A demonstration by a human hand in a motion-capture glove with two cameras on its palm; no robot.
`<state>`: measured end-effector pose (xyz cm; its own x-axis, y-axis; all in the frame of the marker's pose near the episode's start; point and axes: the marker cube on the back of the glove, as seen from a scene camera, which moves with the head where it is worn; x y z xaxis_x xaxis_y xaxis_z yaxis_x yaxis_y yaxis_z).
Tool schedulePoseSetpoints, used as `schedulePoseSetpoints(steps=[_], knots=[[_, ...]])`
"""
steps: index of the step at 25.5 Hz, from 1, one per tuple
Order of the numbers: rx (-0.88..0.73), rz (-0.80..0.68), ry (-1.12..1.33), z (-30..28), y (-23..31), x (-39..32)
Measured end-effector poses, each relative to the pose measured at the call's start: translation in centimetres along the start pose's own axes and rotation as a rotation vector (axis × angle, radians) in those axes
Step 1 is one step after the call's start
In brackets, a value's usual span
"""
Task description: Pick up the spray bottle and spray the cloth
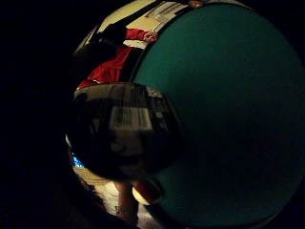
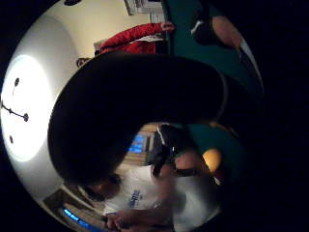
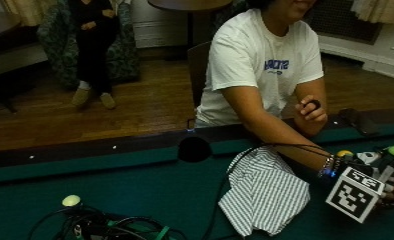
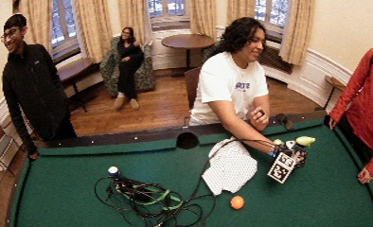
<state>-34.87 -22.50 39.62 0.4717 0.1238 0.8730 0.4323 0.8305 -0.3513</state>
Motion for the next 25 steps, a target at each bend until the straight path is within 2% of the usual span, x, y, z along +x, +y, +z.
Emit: schedulePoseSetpoints(steps=[9, 13, 19, 25], knots=[[-0.040, 0.008, 0.290, -5.3, 7.1, -0.7], [0.001, -0.004, 0.452, -8.4, 10.8, -1.3], [-0.028, -0.035, 0.720, -11.9, 17.8, -2.4], [-0.081, -0.094, 0.860, -13.6, 24.5, -4.9]])
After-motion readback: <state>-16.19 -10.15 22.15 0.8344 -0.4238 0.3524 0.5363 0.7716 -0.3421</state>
